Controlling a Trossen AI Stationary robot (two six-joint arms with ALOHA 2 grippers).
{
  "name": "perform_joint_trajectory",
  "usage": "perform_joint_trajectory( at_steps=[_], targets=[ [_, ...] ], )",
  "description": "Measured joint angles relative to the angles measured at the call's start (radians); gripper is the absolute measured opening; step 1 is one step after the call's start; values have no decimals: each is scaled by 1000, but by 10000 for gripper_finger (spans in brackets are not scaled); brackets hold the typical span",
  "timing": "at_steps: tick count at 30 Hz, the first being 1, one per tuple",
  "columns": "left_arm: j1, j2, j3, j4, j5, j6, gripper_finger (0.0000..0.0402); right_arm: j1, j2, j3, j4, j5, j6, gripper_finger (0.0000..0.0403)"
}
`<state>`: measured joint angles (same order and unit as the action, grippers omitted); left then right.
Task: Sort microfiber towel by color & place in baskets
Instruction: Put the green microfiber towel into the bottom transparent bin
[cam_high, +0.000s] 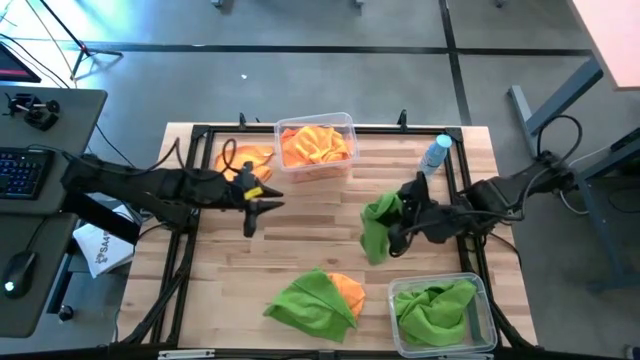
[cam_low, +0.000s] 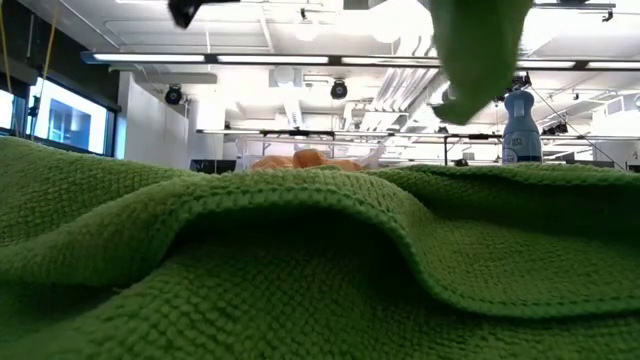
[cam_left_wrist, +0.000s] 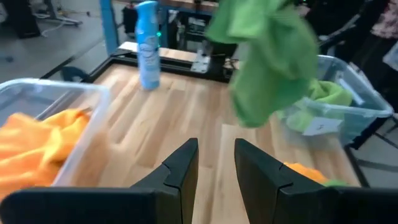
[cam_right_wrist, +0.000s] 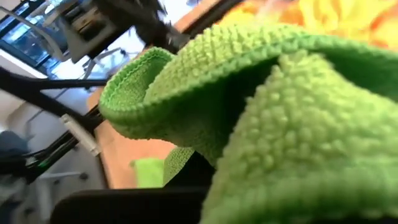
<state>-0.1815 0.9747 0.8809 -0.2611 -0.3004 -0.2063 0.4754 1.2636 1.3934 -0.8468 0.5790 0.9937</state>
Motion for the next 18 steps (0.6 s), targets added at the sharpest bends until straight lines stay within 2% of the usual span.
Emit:
perform_joint_trajectory(
  at_steps=[6,12,18],
  targets=[
    [57,-132,-122,-5,2,-2,92,79,1,60,-108,-110,230,1],
    [121,-212,-188,-3,40,-1,92,176,0,110,-163,-112,414,1],
    [170,-229,-228,0,108,-2,92,251,35,120,-247,-150,595,0]
  ],
)
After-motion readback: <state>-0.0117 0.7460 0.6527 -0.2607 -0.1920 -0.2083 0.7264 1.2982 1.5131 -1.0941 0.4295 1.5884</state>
